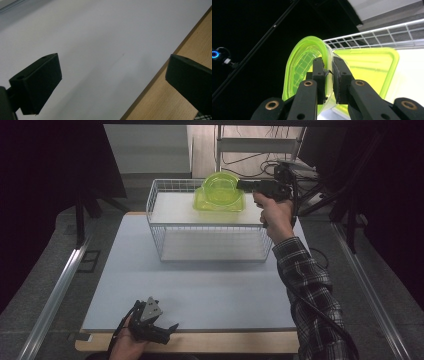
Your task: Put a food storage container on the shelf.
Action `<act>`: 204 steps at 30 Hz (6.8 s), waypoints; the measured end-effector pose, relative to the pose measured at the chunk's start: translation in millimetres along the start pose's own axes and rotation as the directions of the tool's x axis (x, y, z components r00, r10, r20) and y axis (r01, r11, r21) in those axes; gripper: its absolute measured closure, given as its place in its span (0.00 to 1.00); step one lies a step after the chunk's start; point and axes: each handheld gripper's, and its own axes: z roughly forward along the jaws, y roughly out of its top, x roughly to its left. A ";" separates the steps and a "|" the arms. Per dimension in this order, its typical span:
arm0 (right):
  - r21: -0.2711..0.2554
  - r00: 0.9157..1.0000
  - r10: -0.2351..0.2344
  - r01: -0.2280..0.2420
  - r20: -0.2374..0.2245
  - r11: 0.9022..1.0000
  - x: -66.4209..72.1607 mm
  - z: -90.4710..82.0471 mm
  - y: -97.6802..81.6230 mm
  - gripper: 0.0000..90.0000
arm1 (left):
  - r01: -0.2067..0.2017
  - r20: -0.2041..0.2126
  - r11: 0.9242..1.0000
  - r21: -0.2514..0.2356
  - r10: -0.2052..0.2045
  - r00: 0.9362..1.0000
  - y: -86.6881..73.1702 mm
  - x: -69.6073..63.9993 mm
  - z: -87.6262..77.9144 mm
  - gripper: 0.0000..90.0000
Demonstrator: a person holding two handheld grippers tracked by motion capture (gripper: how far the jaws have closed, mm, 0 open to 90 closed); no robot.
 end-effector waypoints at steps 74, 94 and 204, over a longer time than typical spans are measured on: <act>0.091 0.957 -0.280 0.272 0.081 0.958 7.7 -6.0 -48.4 0.35 | -0.024 -0.007 1.000 0.019 0.025 1.000 0.1 -3.1 2.4 0.00; 0.140 0.948 -0.313 0.304 0.048 0.942 -4.6 -14.2 -78.0 0.32 | -0.022 -0.005 1.000 0.021 0.022 1.000 0.0 -3.0 2.9 0.00; 0.319 0.796 -0.582 0.515 0.167 0.795 -66.1 -64.4 -256.1 0.04 | -0.015 -0.025 0.999 -0.029 0.014 1.000 -2.3 1.1 -0.7 0.00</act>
